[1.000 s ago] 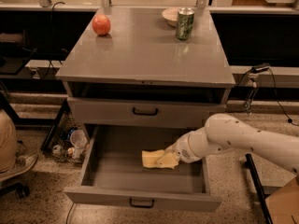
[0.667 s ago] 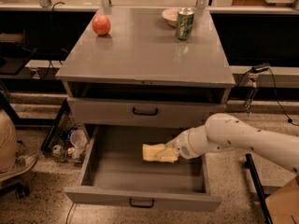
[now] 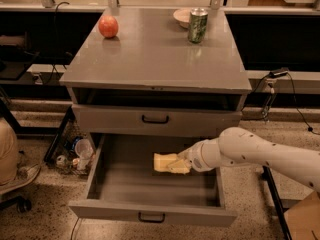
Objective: Place sponge into middle drawer
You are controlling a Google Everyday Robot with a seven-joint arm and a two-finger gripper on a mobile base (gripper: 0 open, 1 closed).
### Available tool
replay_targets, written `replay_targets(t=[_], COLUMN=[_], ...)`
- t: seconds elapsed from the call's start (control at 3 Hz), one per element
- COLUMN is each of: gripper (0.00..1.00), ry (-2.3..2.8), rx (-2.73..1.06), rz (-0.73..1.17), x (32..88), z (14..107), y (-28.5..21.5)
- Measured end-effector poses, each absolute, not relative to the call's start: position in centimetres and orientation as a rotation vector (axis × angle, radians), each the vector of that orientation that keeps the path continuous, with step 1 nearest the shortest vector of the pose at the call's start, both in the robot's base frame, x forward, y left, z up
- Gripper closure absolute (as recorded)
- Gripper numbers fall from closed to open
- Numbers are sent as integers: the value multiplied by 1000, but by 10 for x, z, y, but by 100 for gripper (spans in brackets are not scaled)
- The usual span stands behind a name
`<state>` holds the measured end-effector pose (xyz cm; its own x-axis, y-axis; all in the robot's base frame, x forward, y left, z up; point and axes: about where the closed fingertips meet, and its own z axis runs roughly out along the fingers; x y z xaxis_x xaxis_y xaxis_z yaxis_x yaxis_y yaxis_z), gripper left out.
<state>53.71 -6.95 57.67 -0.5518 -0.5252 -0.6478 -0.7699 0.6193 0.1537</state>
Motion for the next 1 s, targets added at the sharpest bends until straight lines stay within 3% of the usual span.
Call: replay_targets(t=[0.67, 1.0], gripper=[100, 81], ry=[2214, 2209], rx=[-902, -869], rz=[516, 531], x=[583, 599], z=[501, 470], y=[-84, -82])
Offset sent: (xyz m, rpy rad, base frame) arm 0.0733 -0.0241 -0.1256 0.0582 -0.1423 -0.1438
